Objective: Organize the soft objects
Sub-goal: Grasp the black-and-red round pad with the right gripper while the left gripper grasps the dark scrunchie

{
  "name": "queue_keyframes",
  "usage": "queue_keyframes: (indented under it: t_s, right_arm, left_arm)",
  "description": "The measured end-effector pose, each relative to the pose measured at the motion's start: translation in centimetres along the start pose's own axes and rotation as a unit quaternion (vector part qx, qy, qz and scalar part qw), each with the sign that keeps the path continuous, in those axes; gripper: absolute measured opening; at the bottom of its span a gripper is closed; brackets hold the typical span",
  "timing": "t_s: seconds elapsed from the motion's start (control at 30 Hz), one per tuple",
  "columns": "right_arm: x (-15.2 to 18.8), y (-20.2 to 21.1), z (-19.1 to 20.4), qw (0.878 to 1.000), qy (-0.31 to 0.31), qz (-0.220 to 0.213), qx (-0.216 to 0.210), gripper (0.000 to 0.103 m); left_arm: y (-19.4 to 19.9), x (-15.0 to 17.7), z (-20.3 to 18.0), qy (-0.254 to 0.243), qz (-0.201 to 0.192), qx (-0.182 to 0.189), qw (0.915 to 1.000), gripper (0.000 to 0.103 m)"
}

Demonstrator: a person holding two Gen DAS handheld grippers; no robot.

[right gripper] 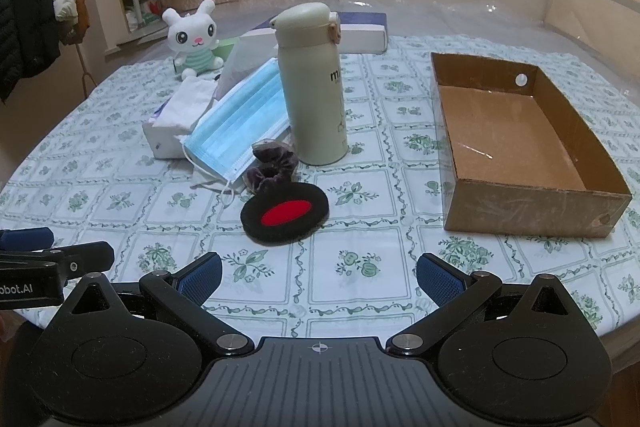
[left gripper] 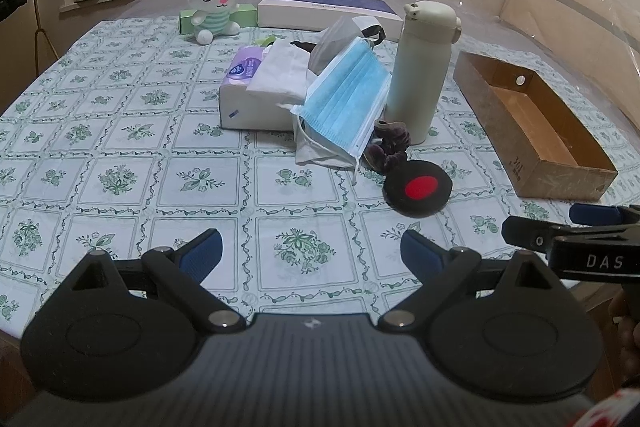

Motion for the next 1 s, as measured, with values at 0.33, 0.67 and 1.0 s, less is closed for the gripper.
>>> queue_keyframes:
  t_s: [0.33, 0.67, 1.0]
  right_arm:
    - [0.0, -2.3, 0.3, 1.0, 0.009, 0.002, -0.015, 0.103]
    - [-0.8, -6.1, 2.4, 0.997, 0.068, -0.017, -0.045, 0.103]
    - [-1.3, -11.3, 5.4, 0.987, 0.141, -0.024, -0.072, 0.103]
  left_arm:
    - [-1.8, -0.5, 1.6, 0.016, 0.012, 0.018, 0.9996, 0.095]
    - [-5.6, -2.9, 3.3, -0.016, 0.007, 0.053, 0.9985, 0.095]
    - [-10.1, -4.2, 3.7, -0.154, 0.028, 0.081, 0.9843, 0.095]
Point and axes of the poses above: each gripper's, at about its wrist camera, not at the fingertips, and y roughly against the way its jaws point, z to its left, x to its underside, the point moved 9 cm from there along -y, roughly the way its jaws point, and after that the axes turned 15 degrees about x, right-handed, at the moved point
